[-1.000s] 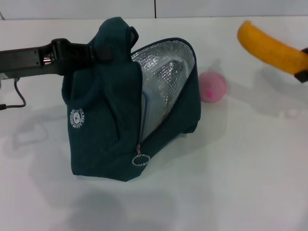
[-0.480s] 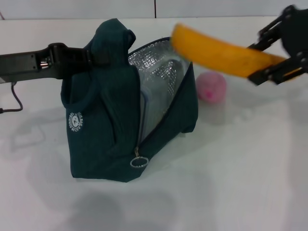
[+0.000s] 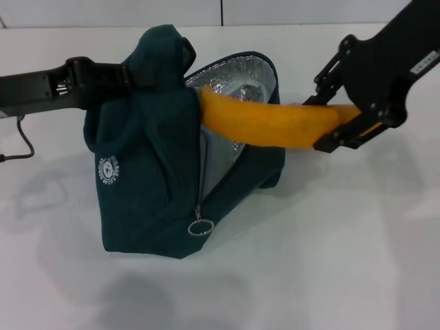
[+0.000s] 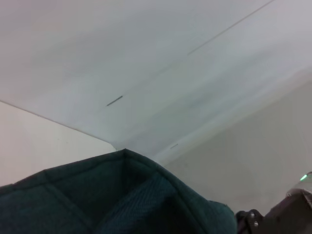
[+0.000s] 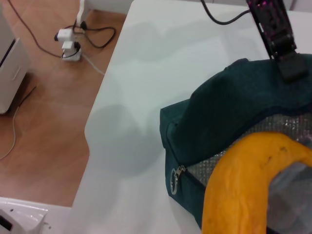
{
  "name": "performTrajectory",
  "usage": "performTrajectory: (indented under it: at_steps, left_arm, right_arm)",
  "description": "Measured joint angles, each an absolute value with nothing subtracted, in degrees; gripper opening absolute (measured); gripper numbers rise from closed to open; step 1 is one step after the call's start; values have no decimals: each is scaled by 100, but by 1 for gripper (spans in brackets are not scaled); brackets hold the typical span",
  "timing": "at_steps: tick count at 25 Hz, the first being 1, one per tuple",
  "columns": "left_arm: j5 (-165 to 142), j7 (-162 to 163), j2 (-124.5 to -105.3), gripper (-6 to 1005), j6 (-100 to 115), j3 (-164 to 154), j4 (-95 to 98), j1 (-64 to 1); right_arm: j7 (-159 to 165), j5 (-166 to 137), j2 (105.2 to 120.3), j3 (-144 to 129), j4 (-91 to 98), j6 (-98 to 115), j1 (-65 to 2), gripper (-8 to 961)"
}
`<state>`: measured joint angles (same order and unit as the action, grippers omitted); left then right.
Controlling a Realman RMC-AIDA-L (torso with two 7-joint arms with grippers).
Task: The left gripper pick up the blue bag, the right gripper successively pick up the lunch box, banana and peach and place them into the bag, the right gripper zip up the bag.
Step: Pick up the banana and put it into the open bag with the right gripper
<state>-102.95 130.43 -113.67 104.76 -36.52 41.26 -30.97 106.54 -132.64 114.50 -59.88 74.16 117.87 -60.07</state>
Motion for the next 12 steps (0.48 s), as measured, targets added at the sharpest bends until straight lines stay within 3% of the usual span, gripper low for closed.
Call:
performTrajectory:
  at_steps: [12]
  left_arm:
    - [-10292, 13037, -11374, 36, 10512, -3681, 4121, -3134]
  right_arm:
    - [10644, -13555, 11519, -6783, 7059, 11292, -6498, 486]
